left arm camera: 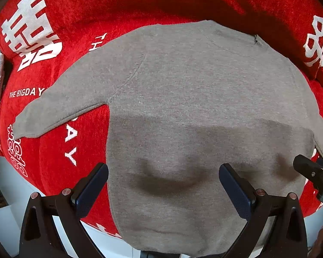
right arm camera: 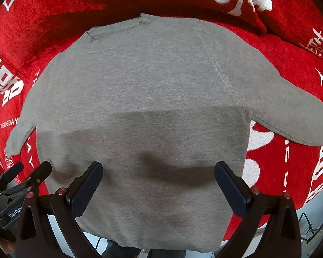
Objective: Fold small clothes
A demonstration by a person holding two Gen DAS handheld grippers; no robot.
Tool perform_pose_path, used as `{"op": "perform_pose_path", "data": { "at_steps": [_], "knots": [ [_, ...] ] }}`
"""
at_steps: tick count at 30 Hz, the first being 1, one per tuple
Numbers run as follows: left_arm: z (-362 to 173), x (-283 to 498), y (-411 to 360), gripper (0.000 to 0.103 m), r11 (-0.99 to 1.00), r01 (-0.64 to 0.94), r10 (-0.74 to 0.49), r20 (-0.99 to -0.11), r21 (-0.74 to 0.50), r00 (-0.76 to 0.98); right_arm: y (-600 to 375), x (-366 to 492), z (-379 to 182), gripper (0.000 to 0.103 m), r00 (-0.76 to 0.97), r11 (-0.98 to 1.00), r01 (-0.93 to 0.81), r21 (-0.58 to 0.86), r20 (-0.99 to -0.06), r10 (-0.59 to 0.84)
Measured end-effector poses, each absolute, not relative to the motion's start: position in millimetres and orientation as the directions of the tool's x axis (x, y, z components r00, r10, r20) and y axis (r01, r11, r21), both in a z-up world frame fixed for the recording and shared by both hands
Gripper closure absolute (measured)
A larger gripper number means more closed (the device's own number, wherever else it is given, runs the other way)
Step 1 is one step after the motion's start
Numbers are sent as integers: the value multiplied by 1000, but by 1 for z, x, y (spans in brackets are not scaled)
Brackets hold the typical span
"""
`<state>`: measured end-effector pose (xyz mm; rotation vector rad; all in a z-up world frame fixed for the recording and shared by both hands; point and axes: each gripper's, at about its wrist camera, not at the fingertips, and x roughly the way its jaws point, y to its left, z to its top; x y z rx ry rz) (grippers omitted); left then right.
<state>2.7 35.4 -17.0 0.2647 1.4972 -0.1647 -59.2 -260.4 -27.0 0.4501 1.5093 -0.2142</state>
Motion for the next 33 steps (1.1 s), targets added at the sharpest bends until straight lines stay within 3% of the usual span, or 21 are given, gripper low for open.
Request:
{"op": "perform_pose_path", "data": {
  "at_steps": [33],
  "knots": [
    [-19,10,62,0,966,252,37,-997,51,61,-220,-44,-25,0,73,916,372,149,-989,131]
  ]
}}
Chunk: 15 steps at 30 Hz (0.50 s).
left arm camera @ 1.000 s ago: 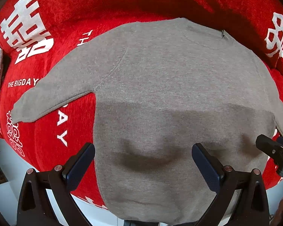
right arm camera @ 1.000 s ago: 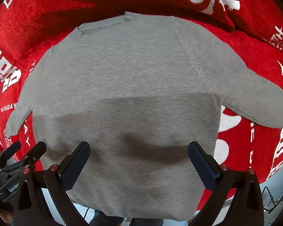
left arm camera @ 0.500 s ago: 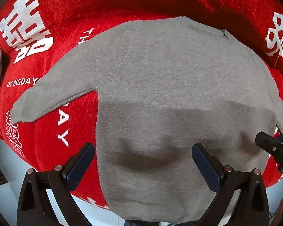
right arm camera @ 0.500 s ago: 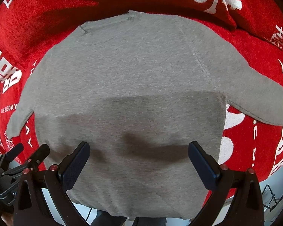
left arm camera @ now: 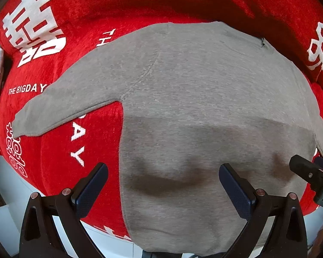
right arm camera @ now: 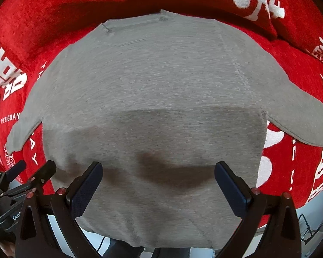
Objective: Fold small clothes
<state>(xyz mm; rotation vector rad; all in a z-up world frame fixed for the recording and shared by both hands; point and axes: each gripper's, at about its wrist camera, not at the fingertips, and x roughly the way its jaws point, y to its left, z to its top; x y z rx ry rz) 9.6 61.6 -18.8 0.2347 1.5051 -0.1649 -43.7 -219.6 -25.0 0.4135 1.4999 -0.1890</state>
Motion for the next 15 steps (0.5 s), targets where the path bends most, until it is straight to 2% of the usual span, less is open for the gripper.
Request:
{"op": "perform_pose_path", "data": {
  "at_steps": [15],
  "knots": [
    [-18,9,89,0,975,217,24,-998,38,66,-189,-37,-22,0,36,941,326,86,-996,79]
  ]
}}
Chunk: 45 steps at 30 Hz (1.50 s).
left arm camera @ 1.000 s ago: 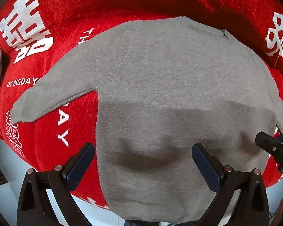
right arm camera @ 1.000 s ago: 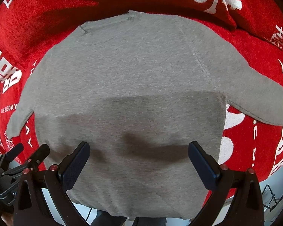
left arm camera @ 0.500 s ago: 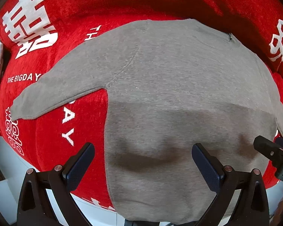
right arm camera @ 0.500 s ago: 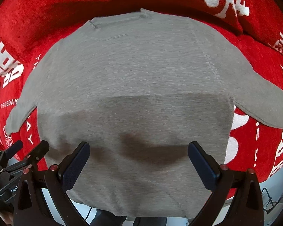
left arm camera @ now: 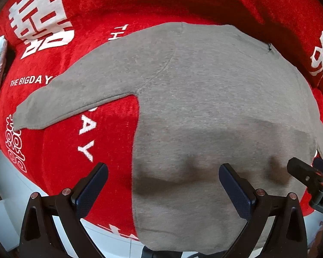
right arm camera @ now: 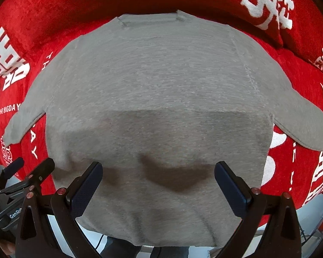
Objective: Fold small clothes
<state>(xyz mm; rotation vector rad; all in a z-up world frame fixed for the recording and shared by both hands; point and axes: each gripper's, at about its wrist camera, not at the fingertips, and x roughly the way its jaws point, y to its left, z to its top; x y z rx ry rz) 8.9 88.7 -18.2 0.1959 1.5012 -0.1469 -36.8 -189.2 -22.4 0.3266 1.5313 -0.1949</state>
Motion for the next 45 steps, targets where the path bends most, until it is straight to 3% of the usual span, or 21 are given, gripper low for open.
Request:
{"op": "perform_pose_path", "data": {
  "at_steps": [15,21,26,28,32,38,42,44,45],
  "knots": [
    [-30,10,141,0,994,108,1,-999,5,40,-140,-28,-22,0,13,968,242,72,-997,70],
    [-35,27,220,0,986,-105,-120,-986,-133,120,-112,-18,-21,0,-5,981,179,80,-997,82],
    [-51,49,316,0,951,-270,-84,-969,-147,233,-91,-12,-29,0,-26,985,139,98,-994,103],
    [-63,56,355,0,921,-333,-107,-955,-200,277,-85,-10,-34,0,-38,987,129,100,-994,106],
    [-99,70,404,0,813,-414,-284,-900,-409,331,-74,-3,-48,0,-65,986,127,108,-991,117],
    [-120,87,414,0,692,-452,-376,-816,-562,438,-70,6,-57,0,-86,983,142,114,-988,127],
    [-123,103,406,1,673,-439,-391,-790,-595,472,-62,14,-60,0,-69,984,137,112,-990,123],
    [-119,105,409,38,686,-444,-360,-799,-576,481,-57,16,-60,0,-68,984,135,115,-990,125],
    [-122,109,409,81,688,-446,-364,-804,-572,470,-55,16,-59,0,-69,984,132,118,-989,128]
  ]
}}
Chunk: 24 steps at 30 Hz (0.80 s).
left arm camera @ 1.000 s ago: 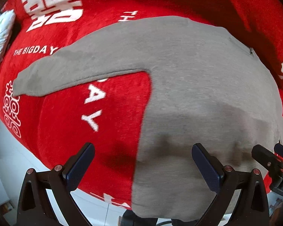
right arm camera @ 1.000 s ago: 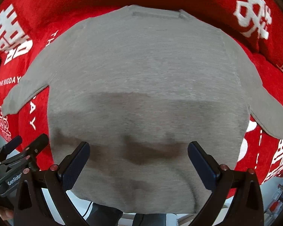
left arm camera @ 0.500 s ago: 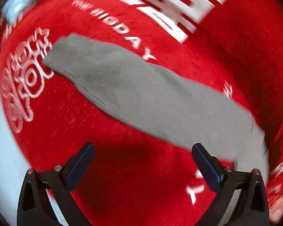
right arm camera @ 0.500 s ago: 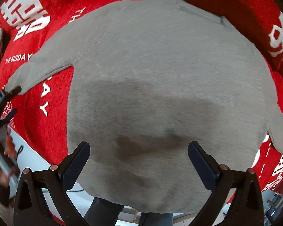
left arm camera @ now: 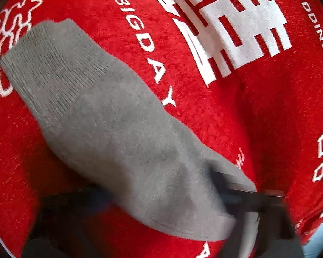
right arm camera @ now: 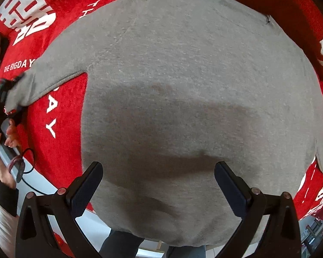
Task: Fold small clothes
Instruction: 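Grasp the sweater sleeve with the left gripper and fold it across the back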
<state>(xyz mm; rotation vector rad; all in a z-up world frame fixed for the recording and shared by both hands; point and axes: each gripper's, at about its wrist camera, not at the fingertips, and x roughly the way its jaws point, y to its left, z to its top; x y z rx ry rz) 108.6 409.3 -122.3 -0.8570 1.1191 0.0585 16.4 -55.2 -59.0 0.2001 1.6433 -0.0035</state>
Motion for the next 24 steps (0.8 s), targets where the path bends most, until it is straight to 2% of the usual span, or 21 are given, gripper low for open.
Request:
{"op": "perform_pose_path", "data": {
  "at_steps": [1,7,11,17,20,24],
  "knots": [
    [-126,110,411,97,674,-440,-391,-791,-594,470,-55,15,-58,0,-70,984,130,123,-989,133],
    [-96,117,398,97,739,-317,-376,-755,-594,537,-66,0,-52,0,-65,976,166,143,-986,155],
    [-54,128,364,97,785,-149,-429,-700,-602,571,-88,-8,-48,0,-48,963,218,156,-984,170],
    [6,132,260,97,791,154,-574,-632,-592,521,-137,-29,-43,0,-11,928,331,173,-982,187],
    [31,124,178,97,750,321,-658,-605,-579,448,-170,-41,-42,0,16,898,399,187,-980,197],
    [35,106,76,97,692,435,-718,-615,-576,327,-211,-54,-44,0,44,849,485,210,-975,216]
  ]
}}
